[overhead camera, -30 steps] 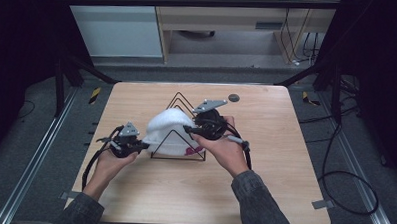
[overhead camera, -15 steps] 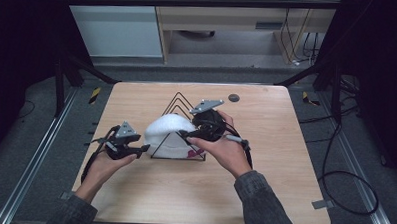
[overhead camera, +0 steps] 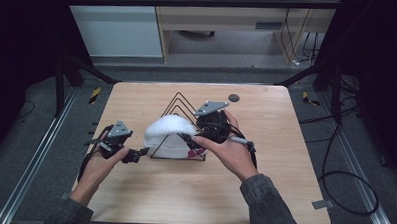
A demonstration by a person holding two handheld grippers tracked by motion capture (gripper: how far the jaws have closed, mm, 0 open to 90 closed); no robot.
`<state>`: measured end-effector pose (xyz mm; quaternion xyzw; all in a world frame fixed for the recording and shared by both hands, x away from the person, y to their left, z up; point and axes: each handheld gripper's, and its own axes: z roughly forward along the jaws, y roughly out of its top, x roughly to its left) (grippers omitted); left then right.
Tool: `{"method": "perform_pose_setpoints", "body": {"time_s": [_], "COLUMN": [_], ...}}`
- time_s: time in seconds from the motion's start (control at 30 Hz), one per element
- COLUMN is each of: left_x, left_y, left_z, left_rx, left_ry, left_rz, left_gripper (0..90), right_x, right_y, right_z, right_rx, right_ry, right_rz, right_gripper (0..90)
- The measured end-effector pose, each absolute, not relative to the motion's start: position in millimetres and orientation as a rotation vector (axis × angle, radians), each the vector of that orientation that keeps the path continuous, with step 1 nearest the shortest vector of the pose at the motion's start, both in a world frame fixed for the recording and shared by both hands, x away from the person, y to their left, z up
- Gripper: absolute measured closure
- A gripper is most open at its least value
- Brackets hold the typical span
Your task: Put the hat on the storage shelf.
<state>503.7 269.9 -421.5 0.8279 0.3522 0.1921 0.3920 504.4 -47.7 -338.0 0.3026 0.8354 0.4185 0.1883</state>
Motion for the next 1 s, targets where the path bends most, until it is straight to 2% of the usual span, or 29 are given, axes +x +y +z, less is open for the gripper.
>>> {"method": "perform_pose_setpoints", "body": {"time_s": [0.23, 0.43, 0.8, 1.0], "left_x": [498.4, 492.2, 495.8, 493.1], "left_y": [271.5, 275.8, 280.6, 285.9], "left_z": [-420.7, -421.4, -440.2, -438.0], "left_rx": [2.123, 2.112, 2.175, 2.178], "left_ry": [0.866, 0.876, 0.95, 0.931], "left_rz": [0.499, 0.543, 0.519, 0.499], "left_gripper": [6.7, 6.1, 6.1, 5.6], "right_x": [494.8, 482.3, 469.0, 460.7], "right_y": [-62.9, -80.8, -125.8, -149.9], "right_z": [-341.2, -344.9, -361.4, -368.2], "right_rx": [0.866, 0.874, 0.955, 0.996], "right_ry": [2.352, 2.282, 2.203, 2.179], "right_rz": [1.199, 1.187, 1.175, 1.174], "right_gripper": [8.6, 11.9, 13.5, 13.8]}}
